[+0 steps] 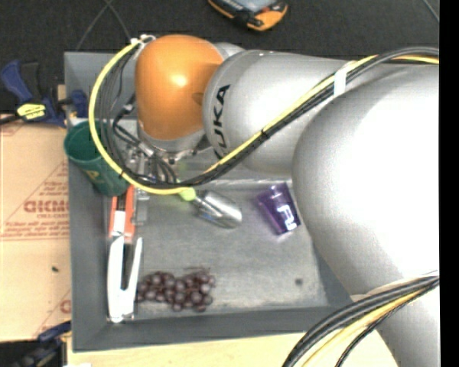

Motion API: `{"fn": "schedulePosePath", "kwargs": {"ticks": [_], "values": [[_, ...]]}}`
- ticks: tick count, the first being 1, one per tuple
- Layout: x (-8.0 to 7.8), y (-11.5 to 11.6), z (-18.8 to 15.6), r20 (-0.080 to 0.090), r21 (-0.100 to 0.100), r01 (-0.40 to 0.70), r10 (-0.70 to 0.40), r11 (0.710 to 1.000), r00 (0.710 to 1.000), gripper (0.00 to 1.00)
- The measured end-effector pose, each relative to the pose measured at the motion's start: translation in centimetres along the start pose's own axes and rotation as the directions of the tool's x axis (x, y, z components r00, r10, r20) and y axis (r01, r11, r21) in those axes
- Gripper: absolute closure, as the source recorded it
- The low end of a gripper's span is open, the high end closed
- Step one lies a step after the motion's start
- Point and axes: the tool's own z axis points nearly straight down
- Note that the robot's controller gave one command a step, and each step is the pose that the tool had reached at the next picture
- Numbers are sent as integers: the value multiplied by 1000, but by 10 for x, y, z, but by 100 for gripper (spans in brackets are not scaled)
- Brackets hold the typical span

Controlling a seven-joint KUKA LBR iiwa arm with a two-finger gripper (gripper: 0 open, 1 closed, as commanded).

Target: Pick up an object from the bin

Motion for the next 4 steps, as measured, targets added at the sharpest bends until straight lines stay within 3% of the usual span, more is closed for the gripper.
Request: {"fn": "schedulePosePath", "kwargs": {"ticks": [1,2,3,4], "values": [[-2,-1,-6,8,-2,-5,5,1000,1000,0],[-8,-28,53,-12,31,510,-510,860,860,0],[-3,-6,52,3,2,475,-475,880,880,0],[-2,-5,58,0,7,616,-616,788,788,0]]}}
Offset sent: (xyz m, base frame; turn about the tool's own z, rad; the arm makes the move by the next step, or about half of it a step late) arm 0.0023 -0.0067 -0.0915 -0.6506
